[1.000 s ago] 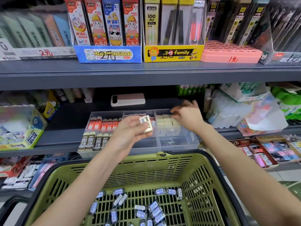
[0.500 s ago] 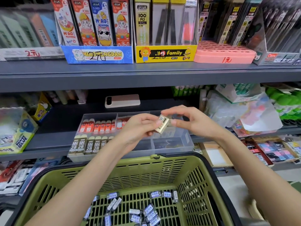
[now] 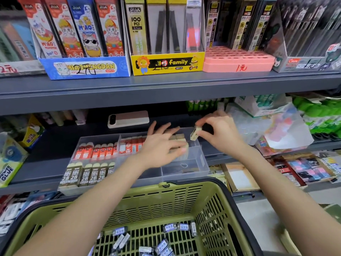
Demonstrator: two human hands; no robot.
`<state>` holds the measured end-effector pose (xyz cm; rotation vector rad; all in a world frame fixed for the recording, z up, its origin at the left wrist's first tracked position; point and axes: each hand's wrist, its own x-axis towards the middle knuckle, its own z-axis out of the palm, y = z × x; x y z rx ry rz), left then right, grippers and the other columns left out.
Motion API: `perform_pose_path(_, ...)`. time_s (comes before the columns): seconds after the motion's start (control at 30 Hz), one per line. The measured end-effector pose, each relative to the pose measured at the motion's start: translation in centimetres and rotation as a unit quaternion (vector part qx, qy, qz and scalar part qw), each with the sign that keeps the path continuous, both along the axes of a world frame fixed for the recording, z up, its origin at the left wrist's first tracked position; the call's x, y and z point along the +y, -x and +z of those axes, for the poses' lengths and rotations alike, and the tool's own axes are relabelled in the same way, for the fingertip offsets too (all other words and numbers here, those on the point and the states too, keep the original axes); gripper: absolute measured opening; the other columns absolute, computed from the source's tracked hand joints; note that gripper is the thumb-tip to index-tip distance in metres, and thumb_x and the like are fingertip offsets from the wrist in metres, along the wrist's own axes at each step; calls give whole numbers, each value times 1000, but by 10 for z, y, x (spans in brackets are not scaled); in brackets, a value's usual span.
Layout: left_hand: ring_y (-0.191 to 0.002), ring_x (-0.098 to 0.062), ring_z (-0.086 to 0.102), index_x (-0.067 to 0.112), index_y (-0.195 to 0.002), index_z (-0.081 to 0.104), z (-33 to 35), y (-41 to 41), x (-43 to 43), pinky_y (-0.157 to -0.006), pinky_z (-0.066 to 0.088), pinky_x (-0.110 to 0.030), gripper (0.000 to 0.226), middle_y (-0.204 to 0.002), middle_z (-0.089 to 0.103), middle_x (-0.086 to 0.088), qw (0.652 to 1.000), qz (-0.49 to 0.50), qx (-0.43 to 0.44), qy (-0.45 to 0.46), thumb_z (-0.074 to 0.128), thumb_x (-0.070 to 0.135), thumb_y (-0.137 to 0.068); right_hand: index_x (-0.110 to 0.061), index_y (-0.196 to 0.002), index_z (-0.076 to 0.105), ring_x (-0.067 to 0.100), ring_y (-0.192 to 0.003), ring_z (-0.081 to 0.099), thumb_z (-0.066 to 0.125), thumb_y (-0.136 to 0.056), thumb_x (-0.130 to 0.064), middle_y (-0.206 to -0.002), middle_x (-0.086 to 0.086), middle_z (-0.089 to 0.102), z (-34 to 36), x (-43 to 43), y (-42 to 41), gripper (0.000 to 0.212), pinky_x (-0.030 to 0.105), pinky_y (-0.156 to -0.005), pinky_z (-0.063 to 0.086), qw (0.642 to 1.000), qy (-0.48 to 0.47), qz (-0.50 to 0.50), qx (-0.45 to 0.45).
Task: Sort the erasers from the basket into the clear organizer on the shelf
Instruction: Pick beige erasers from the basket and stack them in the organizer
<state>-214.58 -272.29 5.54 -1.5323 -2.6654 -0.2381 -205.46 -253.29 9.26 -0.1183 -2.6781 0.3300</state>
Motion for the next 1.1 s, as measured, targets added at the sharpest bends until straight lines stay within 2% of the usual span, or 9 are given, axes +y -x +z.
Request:
perform_pose_path(0.1, -146, -21, 10, 53, -123, 54, -3, 4, 0, -114, -9, -50, 41, -154, 30, 6, 1000, 0, -12, -1, 25, 61, -94, -16, -99, 72, 26, -108, 49, 70, -79, -23, -106, -1, 70, -8, -1, 7, 21, 37, -86, 30, 997, -59, 34, -18)
perform_pose_path(0.27, -146, -19, 13, 52, -112, 63, -2, 7, -4, -113, -15, -46, 52, -149, 40, 8, 999, -2, 25, -25, 19, 63, -88, -25, -101, 71, 15, -107, 44, 67, -81, -28, -101, -10, 69, -15, -3, 14, 21, 32, -90, 24, 994, -45, 44, -90)
perform_pose_path(0.37, -146, -22, 13, 53, -119, 57, -2, 5, -4, -113, -12, -50, 48, -149, 40, 5, 999, -8, 34, -17, 20, 62, -90, -30, -101, 70, 15, -105, 47, 59, -85, -25, -95, -9, 69, -17, -5, 12, 21, 31, -86, 23, 989, -66, 68, -111)
perform_pose_path(0.43, -146, -23, 13, 54, -123, 52, -3, 6, -5, -114, -10, -52, 40, -150, 38, 3, 999, -14, 36, -13, 26, 60, -94, -32, -104, 69, 15, -103, 48, 50, -88, -18, -97, -8, 68, -20, -8, 11, 29, 30, -83, 22, 984, -84, 88, -132)
perform_pose_path(0.57, -146, -23, 12, 52, -126, 51, -4, 6, -6, -114, -10, -51, 37, -152, 36, 3, 1000, -11, 26, -5, 30, 57, -96, -32, -109, 67, 15, -104, 48, 45, -92, -17, -100, -6, 68, -20, -7, 9, 32, 30, -84, 23, 985, -57, 72, -144)
perform_pose_path(0.83, -144, -24, 19, 47, -122, 59, 3, 3, -7, -116, -5, -45, 34, -149, 41, 0, 999, -11, 21, -36, 37, 53, -96, -25, -108, 68, 19, -101, 49, 45, -92, -11, -107, -10, 67, -26, -13, -4, 31, 29, -77, 19, 992, -50, 70, -96)
perform_pose_path(0.93, -141, -24, 25, 42, -118, 64, 10, -3, -16, -116, -1, -43, 33, -145, 46, -2, 998, -1, 22, -56, 41, 51, -95, -19, -103, 70, 23, -99, 52, 51, -89, -7, -103, -6, 69, -19, -21, -15, 26, 31, -81, 25, 995, -51, 72, -48)
perform_pose_path(1.03, -132, -29, 40, 30, -109, 72, 19, -16, -36, -113, 11, -43, 38, -134, 56, -6, 995, 9, 15, -98, 42, 48, -94, -13, -95, 71, 29, -90, 57, 59, -83, -4, -95, -1, 70, -12, -39, -35, 19, 40, -78, 38, 995, -22, 97, 33)
perform_pose_path(1.1, -115, -32, 54, 18, -97, 76, 20, -28, -56, -103, 28, -46, 40, -117, 65, -8, 983, 3, 33, -183, 44, 42, -91, -10, -93, 70, 24, -87, 57, 58, -84, -9, -91, 0, 68, -12, -58, -54, 15, 38, -76, 41, 989, 15, 126, 82)
